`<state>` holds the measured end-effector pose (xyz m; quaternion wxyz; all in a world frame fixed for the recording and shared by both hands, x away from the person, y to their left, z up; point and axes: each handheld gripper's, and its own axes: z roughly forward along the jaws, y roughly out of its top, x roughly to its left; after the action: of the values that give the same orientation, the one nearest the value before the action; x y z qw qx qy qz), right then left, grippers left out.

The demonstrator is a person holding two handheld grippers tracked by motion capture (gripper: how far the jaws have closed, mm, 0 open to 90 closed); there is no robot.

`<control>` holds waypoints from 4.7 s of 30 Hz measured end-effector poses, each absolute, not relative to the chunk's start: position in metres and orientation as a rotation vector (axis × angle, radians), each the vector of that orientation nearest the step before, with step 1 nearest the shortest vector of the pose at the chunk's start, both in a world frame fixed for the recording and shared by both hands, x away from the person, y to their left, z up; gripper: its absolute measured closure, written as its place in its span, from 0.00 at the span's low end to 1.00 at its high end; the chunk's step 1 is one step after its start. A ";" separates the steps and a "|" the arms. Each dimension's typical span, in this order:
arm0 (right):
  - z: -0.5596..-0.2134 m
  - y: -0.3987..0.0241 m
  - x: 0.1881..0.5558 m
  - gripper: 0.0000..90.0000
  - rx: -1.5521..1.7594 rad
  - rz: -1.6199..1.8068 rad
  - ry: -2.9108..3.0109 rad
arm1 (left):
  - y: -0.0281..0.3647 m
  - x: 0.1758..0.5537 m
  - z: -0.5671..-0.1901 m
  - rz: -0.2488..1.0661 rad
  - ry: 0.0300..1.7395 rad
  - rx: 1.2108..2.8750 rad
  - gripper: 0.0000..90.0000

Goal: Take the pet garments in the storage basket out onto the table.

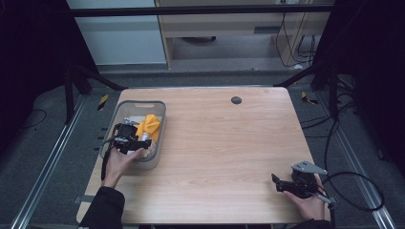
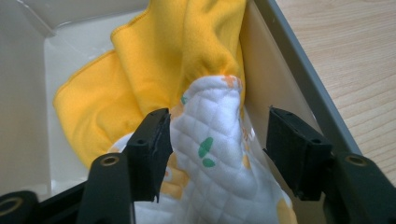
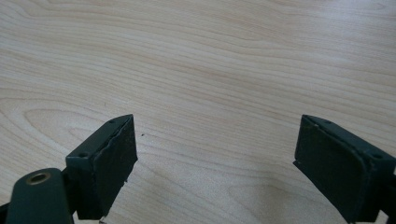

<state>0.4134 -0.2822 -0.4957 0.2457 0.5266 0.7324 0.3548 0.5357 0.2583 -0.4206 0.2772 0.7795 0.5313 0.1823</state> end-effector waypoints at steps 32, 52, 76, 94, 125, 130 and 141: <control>-0.497 -0.281 0.414 0.14 1.432 0.954 2.018 | 0.259 0.539 -0.427 0.452 1.495 2.143 0.89; -0.497 -0.281 0.414 0.14 1.429 0.954 2.018 | 0.270 0.530 -0.404 0.499 1.474 2.101 0.90; -0.497 -0.281 0.414 0.14 1.429 0.956 2.016 | 0.283 0.519 -0.381 0.538 1.441 2.058 0.91; -0.496 -0.281 0.414 0.13 1.430 0.958 2.013 | 0.283 0.512 -0.360 0.563 1.396 2.048 0.91; -0.496 -0.282 0.414 0.13 1.427 0.960 2.013 | 0.270 0.502 -0.337 0.551 1.301 2.058 0.91; -0.496 -0.282 0.414 0.13 1.429 0.959 2.014 | 0.267 0.500 -0.336 0.540 1.280 2.069 0.91; -0.496 -0.282 0.414 0.13 1.430 0.959 2.014 | 0.258 0.494 -0.330 0.515 1.231 2.075 0.91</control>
<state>0.4136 -0.2816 -0.4964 0.2436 0.5234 0.7372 0.3510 0.4945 0.2578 -0.3301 0.3310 0.7936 0.4710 0.1971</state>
